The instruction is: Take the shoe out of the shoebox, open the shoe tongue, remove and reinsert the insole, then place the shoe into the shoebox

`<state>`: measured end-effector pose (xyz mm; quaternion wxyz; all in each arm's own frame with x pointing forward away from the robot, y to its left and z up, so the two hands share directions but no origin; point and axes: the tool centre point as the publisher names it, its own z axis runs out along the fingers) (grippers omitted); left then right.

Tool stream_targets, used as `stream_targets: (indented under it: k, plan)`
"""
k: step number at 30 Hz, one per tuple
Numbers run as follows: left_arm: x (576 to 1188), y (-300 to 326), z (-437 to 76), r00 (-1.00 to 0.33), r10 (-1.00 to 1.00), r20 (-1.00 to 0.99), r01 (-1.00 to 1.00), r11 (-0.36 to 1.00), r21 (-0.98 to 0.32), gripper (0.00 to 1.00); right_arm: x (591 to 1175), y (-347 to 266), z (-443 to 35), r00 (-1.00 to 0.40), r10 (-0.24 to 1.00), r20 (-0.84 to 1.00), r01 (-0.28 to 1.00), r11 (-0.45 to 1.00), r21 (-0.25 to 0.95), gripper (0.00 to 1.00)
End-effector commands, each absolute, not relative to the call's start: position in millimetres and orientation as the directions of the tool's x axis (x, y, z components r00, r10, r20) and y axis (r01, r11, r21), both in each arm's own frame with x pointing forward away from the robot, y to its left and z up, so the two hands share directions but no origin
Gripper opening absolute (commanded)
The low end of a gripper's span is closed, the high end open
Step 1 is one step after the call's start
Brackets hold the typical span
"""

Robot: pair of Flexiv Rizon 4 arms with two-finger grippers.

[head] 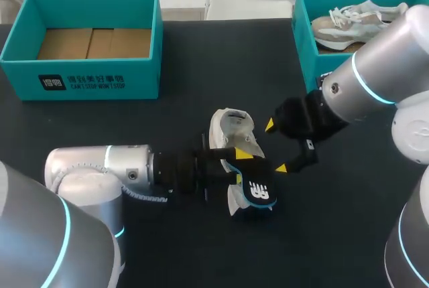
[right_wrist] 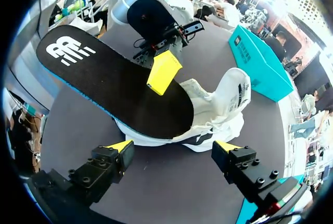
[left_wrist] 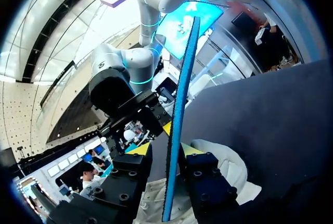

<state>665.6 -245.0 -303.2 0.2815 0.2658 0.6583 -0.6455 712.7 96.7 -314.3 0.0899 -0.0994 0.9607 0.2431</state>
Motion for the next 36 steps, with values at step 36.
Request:
stream_targets:
  k: [36]
  plan:
    - [692,-242,-338,-0.711,-0.042,-0.702,0.697,0.085,-0.712,0.00,712,98,-315,-0.964,-0.146,-0.224,-0.234,0.863,0.447,1.00]
